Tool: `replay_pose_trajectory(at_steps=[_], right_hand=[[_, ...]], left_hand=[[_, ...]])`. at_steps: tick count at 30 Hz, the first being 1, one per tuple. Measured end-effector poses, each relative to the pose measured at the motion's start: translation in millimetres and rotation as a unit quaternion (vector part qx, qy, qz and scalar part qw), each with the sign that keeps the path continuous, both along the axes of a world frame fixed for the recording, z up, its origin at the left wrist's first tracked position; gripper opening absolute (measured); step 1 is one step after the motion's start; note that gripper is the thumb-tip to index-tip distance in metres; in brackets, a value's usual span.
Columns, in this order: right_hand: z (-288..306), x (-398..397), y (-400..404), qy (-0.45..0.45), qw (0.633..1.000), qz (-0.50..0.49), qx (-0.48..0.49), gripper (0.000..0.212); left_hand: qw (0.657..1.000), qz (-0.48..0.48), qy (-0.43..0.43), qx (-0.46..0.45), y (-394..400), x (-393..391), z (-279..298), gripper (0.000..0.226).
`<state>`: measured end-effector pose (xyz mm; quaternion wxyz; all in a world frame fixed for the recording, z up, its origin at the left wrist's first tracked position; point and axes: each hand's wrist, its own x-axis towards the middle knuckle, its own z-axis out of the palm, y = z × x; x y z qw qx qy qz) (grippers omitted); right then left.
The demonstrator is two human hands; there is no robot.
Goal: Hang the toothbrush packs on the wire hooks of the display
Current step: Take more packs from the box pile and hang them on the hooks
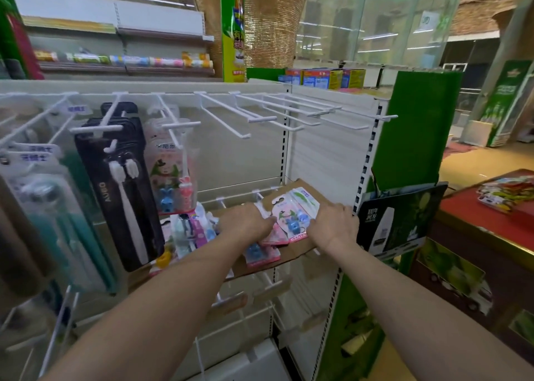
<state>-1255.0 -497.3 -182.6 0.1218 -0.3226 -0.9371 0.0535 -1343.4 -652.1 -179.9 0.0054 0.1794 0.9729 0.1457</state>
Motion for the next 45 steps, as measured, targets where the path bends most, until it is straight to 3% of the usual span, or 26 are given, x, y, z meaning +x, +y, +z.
replay_pose_trajectory(at_steps=[4,7,13,20,24,28,29,38,41,45], right_hand=[[-5.4,-11.0,5.1,-0.013,1.000,-0.026,-0.009,0.048],[-6.8,-16.3,7.0,-0.014,0.999,-0.029,-0.003,0.050],[-7.3,-19.2,11.4,0.018,1.000,-0.009,-0.017,0.040],[5.6,-14.2,9.1,0.166,0.981,0.015,-0.099,0.036],[18.6,-11.9,-8.7,0.278,0.918,0.025,-0.280,0.024],[36.5,-11.7,-33.4,0.354,0.780,0.052,-0.513,0.018],[38.4,-8.8,-39.6,0.355,0.768,0.067,-0.530,0.019],[49.0,51.5,-63.0,0.270,0.800,0.221,-0.487,0.046],[46.1,71.2,-75.9,0.234,0.839,0.279,-0.404,0.036],[39.2,94.4,-88.2,0.234,0.913,0.280,-0.184,0.022]], left_hand=[[0.999,-0.028,0.002,-0.028,11.7,-8.7,-1.8,0.064],[1.000,-0.015,-0.013,0.002,16.9,-12.8,-4.2,0.056],[0.982,0.047,-0.038,0.181,17.7,-18.6,0.6,0.034],[0.940,0.055,-0.025,0.335,15.5,-3.9,18.4,0.056],[0.926,0.049,-0.034,0.373,13.8,11.6,25.6,0.056],[0.910,0.040,-0.045,0.410,10.0,34.2,35.6,0.057],[0.904,0.036,-0.050,0.423,8.8,39.8,37.9,0.060],[0.871,0.075,-0.051,0.483,-23.8,76.9,43.4,0.066],[0.852,0.093,-0.062,0.511,-41.1,95.3,43.4,0.067],[0.830,0.083,-0.063,0.548,-75.9,123.5,50.1,0.058]])
